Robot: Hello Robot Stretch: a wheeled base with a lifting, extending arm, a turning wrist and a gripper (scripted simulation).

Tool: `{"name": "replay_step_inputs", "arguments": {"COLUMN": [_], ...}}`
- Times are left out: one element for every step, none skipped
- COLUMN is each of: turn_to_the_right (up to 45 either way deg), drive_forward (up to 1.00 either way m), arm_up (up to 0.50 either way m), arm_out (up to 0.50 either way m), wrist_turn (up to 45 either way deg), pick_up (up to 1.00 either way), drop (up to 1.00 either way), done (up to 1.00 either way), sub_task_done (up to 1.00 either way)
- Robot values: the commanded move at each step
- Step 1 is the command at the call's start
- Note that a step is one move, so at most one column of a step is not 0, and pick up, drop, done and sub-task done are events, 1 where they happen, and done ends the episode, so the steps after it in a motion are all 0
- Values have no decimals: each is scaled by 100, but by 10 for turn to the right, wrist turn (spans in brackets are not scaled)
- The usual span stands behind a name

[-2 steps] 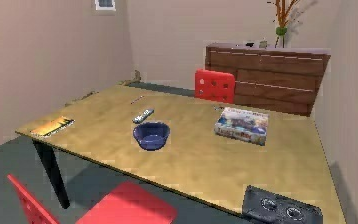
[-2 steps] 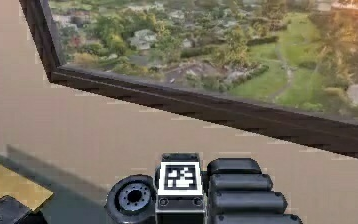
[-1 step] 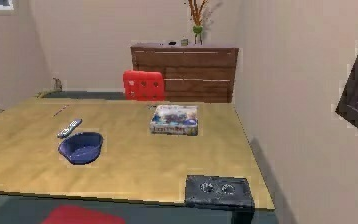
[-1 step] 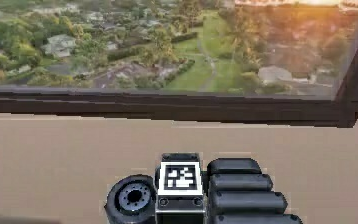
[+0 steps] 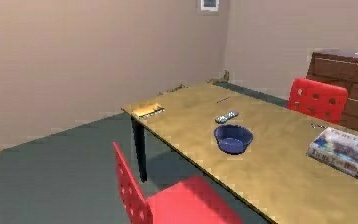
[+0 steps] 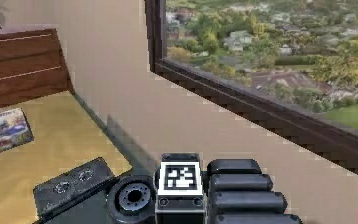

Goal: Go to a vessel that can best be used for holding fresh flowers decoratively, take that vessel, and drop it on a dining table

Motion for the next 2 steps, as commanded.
{"name": "replay_step_inputs", "arguments": {"turn_to_the_right": [-450,-150], "drive_forward": [0,0], "arm_up": [0,0], "arm_out": [0,0], "wrist_turn": [0,0], "pick_up": [0,0], "drop": [0,0], "done": [0,0], "sub_task_done": [0,0]}}
